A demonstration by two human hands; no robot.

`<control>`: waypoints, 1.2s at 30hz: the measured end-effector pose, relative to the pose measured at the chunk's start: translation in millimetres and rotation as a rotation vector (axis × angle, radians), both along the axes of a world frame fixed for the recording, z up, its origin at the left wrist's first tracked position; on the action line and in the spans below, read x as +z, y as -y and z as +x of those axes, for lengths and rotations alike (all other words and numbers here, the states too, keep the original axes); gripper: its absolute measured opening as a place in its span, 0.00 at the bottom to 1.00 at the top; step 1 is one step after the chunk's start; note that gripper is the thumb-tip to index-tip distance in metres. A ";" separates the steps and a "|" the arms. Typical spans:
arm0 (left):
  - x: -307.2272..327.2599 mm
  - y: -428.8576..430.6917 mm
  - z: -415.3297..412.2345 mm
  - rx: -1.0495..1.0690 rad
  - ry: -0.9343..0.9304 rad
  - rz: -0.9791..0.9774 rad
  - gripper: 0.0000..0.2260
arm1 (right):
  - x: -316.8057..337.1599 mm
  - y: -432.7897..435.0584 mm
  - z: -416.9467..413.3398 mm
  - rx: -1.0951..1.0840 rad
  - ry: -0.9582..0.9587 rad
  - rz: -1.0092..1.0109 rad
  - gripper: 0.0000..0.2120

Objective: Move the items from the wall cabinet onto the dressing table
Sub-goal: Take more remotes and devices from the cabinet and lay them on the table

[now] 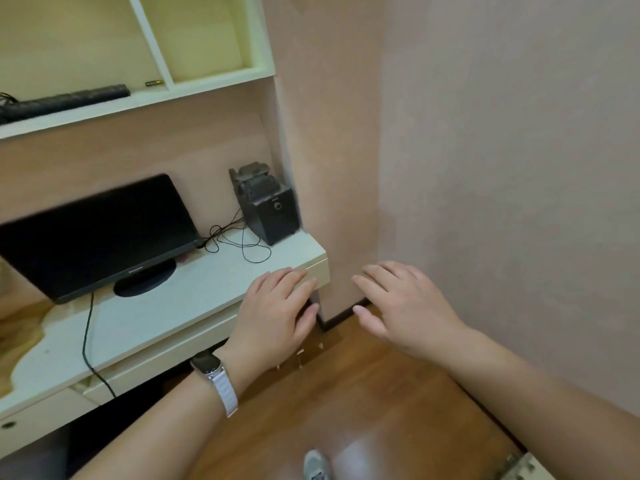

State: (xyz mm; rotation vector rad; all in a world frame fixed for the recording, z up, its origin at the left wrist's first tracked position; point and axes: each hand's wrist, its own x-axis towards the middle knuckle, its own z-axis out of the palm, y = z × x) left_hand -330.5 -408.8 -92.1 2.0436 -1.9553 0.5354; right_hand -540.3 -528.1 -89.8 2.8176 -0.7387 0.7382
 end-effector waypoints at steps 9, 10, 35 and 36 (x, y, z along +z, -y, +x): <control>-10.2 81.2 68.7 -0.047 -0.052 -0.058 0.17 | 12.0 74.9 69.8 -0.038 -0.107 -0.018 0.22; -8.8 89.6 81.3 -0.052 -0.054 -0.067 0.18 | 14.5 83.4 83.0 -0.034 -0.115 -0.027 0.22; 18.2 267.3 283.1 0.103 -0.077 -0.193 0.18 | 43.3 296.5 306.8 0.140 0.004 -0.146 0.22; 23.7 277.2 286.1 0.120 -0.066 -0.217 0.18 | 47.7 310.1 313.7 0.158 0.022 -0.155 0.22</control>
